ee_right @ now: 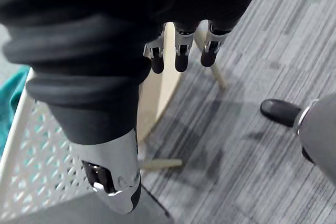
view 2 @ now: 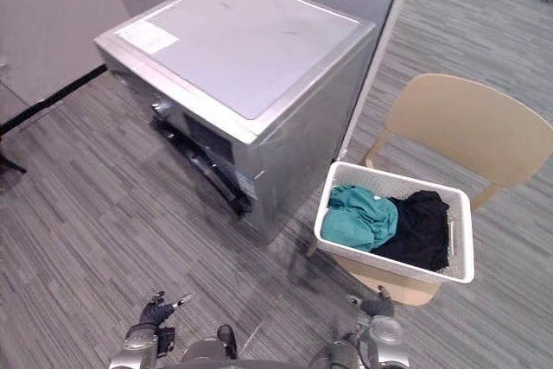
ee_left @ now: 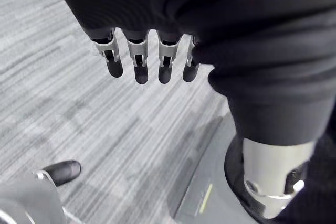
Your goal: Pick up the laundry basket with both hands and put the clothes into the washing machine.
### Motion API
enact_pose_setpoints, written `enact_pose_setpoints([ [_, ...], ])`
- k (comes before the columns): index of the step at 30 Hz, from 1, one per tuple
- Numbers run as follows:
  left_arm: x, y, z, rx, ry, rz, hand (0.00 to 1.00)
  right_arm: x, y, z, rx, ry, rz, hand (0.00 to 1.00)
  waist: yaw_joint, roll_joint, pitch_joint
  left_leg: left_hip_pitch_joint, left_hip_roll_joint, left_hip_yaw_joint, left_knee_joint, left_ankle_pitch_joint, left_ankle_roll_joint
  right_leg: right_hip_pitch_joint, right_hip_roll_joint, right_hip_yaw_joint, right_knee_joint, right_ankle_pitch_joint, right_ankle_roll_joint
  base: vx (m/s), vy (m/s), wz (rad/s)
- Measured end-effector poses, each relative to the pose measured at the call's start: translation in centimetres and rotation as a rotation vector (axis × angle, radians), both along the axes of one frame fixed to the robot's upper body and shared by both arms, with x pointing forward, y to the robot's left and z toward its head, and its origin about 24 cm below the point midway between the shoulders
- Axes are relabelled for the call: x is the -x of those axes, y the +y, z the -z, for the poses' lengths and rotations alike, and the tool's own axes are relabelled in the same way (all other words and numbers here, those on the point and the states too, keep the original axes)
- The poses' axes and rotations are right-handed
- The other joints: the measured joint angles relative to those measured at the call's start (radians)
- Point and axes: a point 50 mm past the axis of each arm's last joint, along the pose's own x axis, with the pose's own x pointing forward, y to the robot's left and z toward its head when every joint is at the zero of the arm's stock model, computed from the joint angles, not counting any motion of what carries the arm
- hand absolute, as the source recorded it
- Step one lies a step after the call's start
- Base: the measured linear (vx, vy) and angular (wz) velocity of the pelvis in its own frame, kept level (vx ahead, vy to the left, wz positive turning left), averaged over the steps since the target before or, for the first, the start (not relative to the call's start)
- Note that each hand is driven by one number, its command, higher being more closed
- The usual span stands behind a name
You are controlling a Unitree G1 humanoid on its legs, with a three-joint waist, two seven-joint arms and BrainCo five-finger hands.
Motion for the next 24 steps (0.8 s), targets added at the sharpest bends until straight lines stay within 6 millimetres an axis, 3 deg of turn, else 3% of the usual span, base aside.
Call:
enact_pose_setpoints([
  [1,0.4,0.2,0.1,-0.005,0.009,-0.004,0.0,-0.3,0.2,-0.1,-0.001,-0.005,-0.014,0.0,-0.001,0.0,0.0,-0.003,-0.004,0.0,0.003,-0.006,0.006,-0.016,-0.005,0.018,0.023,-0.003,-0.021,-0.12,0.175,-0.12],
  [2,1.0,0.2,0.2,-0.005,0.023,-0.009,0.0,-1.0,0.8,-0.2,0.0,-0.016,-0.053,0.0,-0.006,0.002,0.002,-0.006,-0.01,-0.006,-0.009,-0.008,0.011,-0.058,0.004,0.075,0.071,-0.039,-0.11,-0.16,0.09,-0.05],
  [3,1.3,0.2,0.3,-0.002,0.032,-0.012,0.0,-1.4,1.6,-0.3,-0.005,-0.019,-0.099,0.0,-0.006,0.003,0.007,-0.004,-0.011,-0.017,-0.028,-0.003,0.021,-0.094,0.051,0.149,0.113,-0.107,-0.118,-0.15,0.021,-0.01],
  [4,1.4,0.1,0.4,-0.001,0.034,-0.013,0.0,-1.5,1.8,-0.3,-0.006,-0.019,-0.108,0.0,-0.006,0.005,0.01,-0.003,-0.011,-0.018,-0.033,0.0,0.021,-0.097,0.064,0.161,0.119,-0.123,-0.118,-0.11,-0.054,0.09],
  [5,1.7,-0.5,0.6,0.016,0.042,-0.017,0.0,-1.8,2.8,-0.2,-0.018,-0.019,-0.175,0.0,-0.007,-0.002,0.02,0.006,-0.012,-0.045,-0.059,0.016,0.014,-0.1,0.143,0.262,0.123,-0.217,-0.078,-0.08,-0.084,0.2],
  [7,1.1,-1.1,0.6,0.034,0.028,-0.011,0.0,-1.9,3.9,-0.2,-0.029,-0.017,-0.231,0.0,-0.024,-0.008,0.028,0.0,-0.023,-0.117,-0.103,0.049,-0.007,-0.085,0.23,0.379,0.099,-0.252,-0.023,-0.08,-0.126,0.85],
  [10,0.0,-3.4,0.7,0.095,-0.006,-0.008,0.0,-3.6,5.6,-1.5,-0.031,-0.102,-0.334,0.0,-0.03,0.013,0.053,-0.001,-0.049,-0.26,-0.182,0.129,0.001,-0.068,0.302,0.45,0.118,-0.306,-0.039,-0.01,-0.136,0.89],
  [12,0.2,-4.0,0.7,0.111,-0.013,-0.016,0.0,-4.0,6.1,-2.0,-0.031,-0.133,-0.362,0.0,-0.023,0.019,0.057,-0.013,-0.062,-0.294,-0.181,0.147,0.0,-0.067,0.301,0.439,0.137,-0.326,-0.042,0.04,-0.139,0.78],
  [13,-0.3,-4.4,0.4,0.123,-0.042,-0.017,0.0,-4.3,6.4,-2.3,-0.031,-0.148,-0.378,0.0,-0.001,0.024,0.058,-0.021,-0.07,-0.311,-0.181,0.156,-0.003,-0.049,0.289,0.4,0.141,-0.329,-0.041,0.09,-0.098,1.06],
  [16,-1.6,-4.8,-0.6,0.132,-0.123,-0.022,0.0,-6.1,8.0,-3.9,-0.035,-0.239,-0.445,0.0,0.01,0.028,0.059,-0.078,-0.088,-0.351,-0.18,0.194,0.008,-0.015,0.274,0.282,0.124,-0.328,-0.042,0.11,-0.075,1.4],
  [18,-1.9,-5.1,-0.9,0.143,-0.146,-0.031,0.0,-8.6,9.5,-6.1,-0.032,-0.342,-0.502,0.0,0.051,0.027,0.062,-0.114,-0.094,-0.369,-0.19,0.229,0.019,0.003,0.278,0.216,0.104,-0.322,-0.051,0.1,-0.059,0.96],
  [22,-1.2,-5.3,-0.9,0.155,-0.152,-0.052,0.0,-12.4,10.7,-9.9,0.006,-0.505,-0.541,0.0,0.086,0.03,0.078,-0.121,-0.102,-0.392,-0.197,0.248,0.014,0.021,0.277,0.167,0.111,-0.323,-0.053,0.04,-0.049,0.59],
  [24,-1.8,-5.6,-1.4,0.161,-0.188,-0.053,0.0,-14.7,10.9,-13.2,0.052,-0.633,-0.547,0.0,0.11,0.037,0.097,-0.146,-0.103,-0.394,-0.197,0.252,0.008,-0.005,0.275,0.15,0.133,-0.334,-0.07,-0.04,-0.017,0.19],
])
